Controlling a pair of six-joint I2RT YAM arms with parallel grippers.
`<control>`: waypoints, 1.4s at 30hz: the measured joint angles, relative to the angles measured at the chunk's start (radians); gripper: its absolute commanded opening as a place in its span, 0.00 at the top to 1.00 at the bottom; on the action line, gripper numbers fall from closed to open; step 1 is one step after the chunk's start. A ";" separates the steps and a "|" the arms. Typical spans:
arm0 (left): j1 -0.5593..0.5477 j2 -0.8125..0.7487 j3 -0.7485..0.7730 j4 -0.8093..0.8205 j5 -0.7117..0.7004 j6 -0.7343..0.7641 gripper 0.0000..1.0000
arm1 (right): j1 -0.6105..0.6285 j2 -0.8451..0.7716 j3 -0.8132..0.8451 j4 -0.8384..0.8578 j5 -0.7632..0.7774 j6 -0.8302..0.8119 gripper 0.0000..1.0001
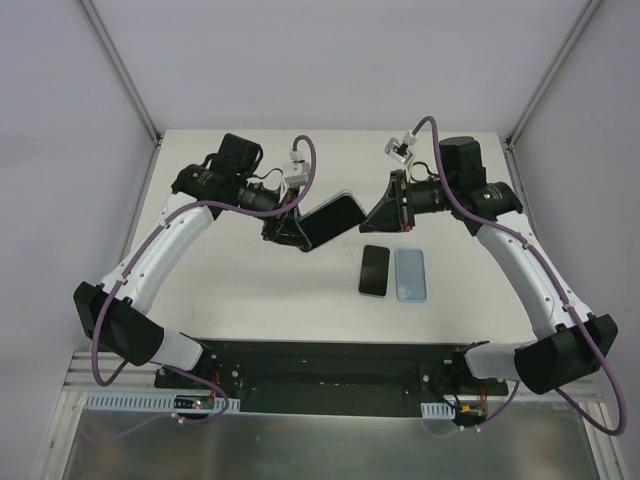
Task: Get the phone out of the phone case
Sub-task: Remove the phone case from the phone.
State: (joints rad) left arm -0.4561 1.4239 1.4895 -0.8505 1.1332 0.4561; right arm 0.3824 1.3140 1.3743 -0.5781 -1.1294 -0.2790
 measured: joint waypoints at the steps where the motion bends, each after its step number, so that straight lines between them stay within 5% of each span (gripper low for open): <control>1: 0.000 0.000 0.000 0.000 0.000 -0.001 1.00 | 0.001 0.002 0.000 -0.001 0.000 0.002 0.96; 6: 0.004 0.000 0.000 -0.001 0.001 -0.003 1.00 | 0.001 0.005 0.000 0.000 -0.006 0.002 0.98; 11: 0.005 0.000 0.000 0.000 0.003 -0.013 1.00 | 0.002 0.005 0.000 0.006 -0.008 0.005 0.69; 14: 0.005 0.000 0.000 0.010 0.016 -0.026 1.00 | 0.010 0.005 0.000 0.028 -0.006 0.020 0.65; 19: 0.004 0.000 0.000 0.045 0.027 -0.058 1.00 | 0.017 0.004 -0.024 0.092 -0.003 0.059 0.69; 31: 0.006 0.000 -0.024 0.111 0.030 -0.135 1.00 | 0.015 0.002 -0.064 0.185 -0.008 0.132 0.98; 42: 0.005 0.000 -0.076 0.151 0.161 -0.177 1.00 | 0.013 0.002 -0.016 0.035 -0.119 -0.063 1.00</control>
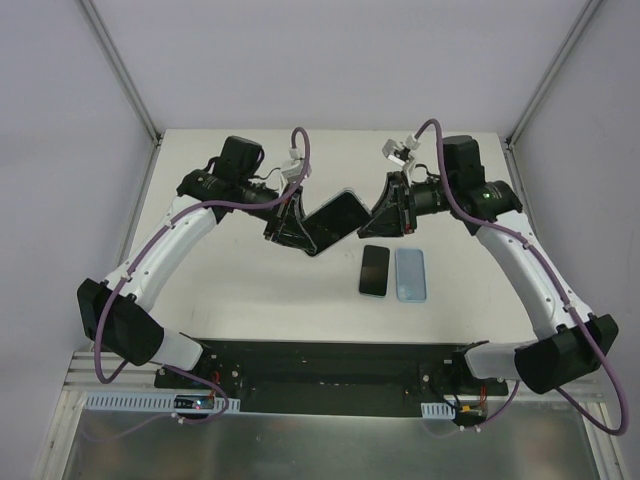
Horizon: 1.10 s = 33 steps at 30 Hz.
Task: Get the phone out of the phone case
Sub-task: Remove the phone case from the phone.
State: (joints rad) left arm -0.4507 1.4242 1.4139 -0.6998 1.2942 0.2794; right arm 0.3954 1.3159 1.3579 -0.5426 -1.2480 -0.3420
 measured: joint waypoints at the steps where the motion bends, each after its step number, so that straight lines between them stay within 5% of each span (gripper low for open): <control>1: 0.000 0.000 -0.001 0.009 0.024 -0.003 1.00 | 0.003 0.002 0.026 -0.041 -0.009 -0.042 1.00; 11: -0.014 0.000 -0.012 0.033 0.169 -0.005 1.00 | 0.050 0.032 0.204 -0.359 -0.056 -0.358 1.00; 33: -0.074 0.017 -0.051 0.035 0.219 -0.024 1.00 | 0.057 0.110 0.323 -0.729 -0.098 -0.630 1.00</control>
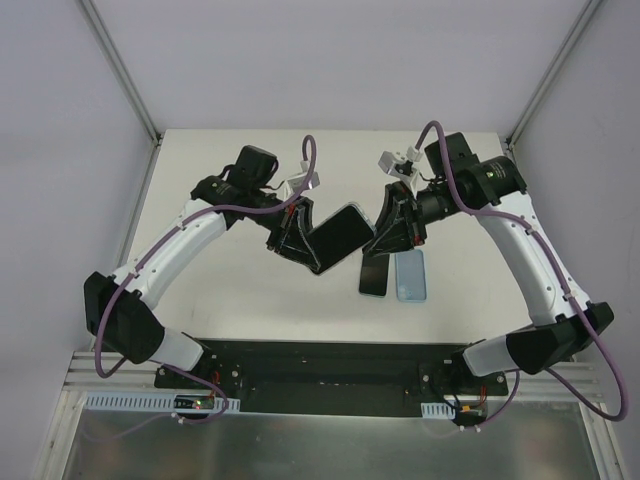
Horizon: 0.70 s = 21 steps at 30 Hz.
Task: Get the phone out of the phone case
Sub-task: Remove the phone case from the phone.
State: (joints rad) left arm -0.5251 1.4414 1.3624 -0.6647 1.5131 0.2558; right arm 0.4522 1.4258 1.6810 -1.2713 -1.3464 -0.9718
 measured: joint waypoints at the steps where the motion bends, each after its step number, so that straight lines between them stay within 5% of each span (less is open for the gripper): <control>1: 0.000 0.001 0.000 0.001 0.003 -0.002 1.00 | 0.001 0.003 0.003 -0.008 0.000 -0.009 1.00; 5: -0.003 0.004 0.000 0.002 0.005 -0.006 1.00 | 0.002 0.006 0.008 -0.019 0.010 0.002 0.60; 9: -0.005 0.005 0.008 0.004 -0.039 -0.014 1.00 | 0.018 -0.014 -0.034 0.190 0.054 0.181 0.46; 21: 0.029 0.008 0.093 0.005 -0.215 -0.060 1.00 | 0.020 -0.115 -0.184 0.612 0.297 0.621 0.51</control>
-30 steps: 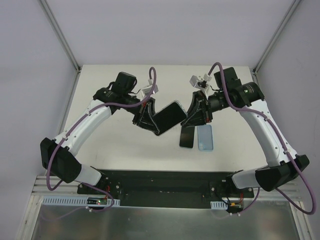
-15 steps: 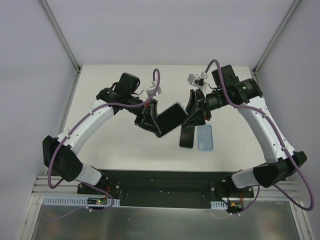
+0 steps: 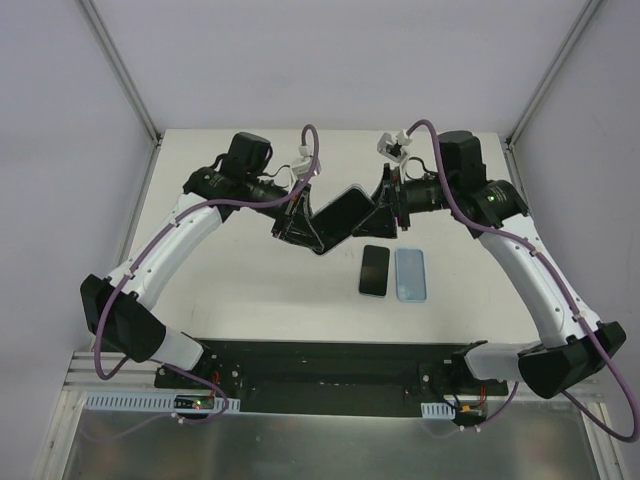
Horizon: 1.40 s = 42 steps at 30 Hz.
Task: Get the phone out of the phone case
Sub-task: Remove the phone case from the phone.
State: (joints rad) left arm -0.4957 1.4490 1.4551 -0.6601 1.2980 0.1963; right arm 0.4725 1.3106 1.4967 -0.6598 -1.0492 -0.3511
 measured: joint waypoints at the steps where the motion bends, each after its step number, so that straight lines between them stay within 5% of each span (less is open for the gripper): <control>1: 0.000 0.000 0.002 0.001 -0.006 -0.002 1.00 | -0.004 -0.008 -0.013 0.021 0.002 0.020 0.53; 13: 0.020 -0.019 0.003 0.031 -0.051 -0.050 1.00 | -0.057 -0.023 -0.084 0.192 -0.002 0.180 0.65; 20: 0.026 -0.026 0.002 0.049 -0.048 -0.055 1.00 | -0.069 -0.031 -0.101 0.216 -0.045 0.196 1.00; 29: 0.024 -0.031 -0.031 0.079 -0.001 -0.047 1.00 | -0.079 -0.030 -0.098 0.179 -0.140 0.108 1.00; 42: 0.012 -0.001 -0.053 0.104 0.142 0.009 1.00 | -0.032 0.002 0.067 -0.169 -0.171 -0.246 1.00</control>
State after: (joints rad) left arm -0.4839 1.4483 1.4025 -0.5560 1.4399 0.2050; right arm 0.4404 1.3125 1.5635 -0.8291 -1.2198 -0.5972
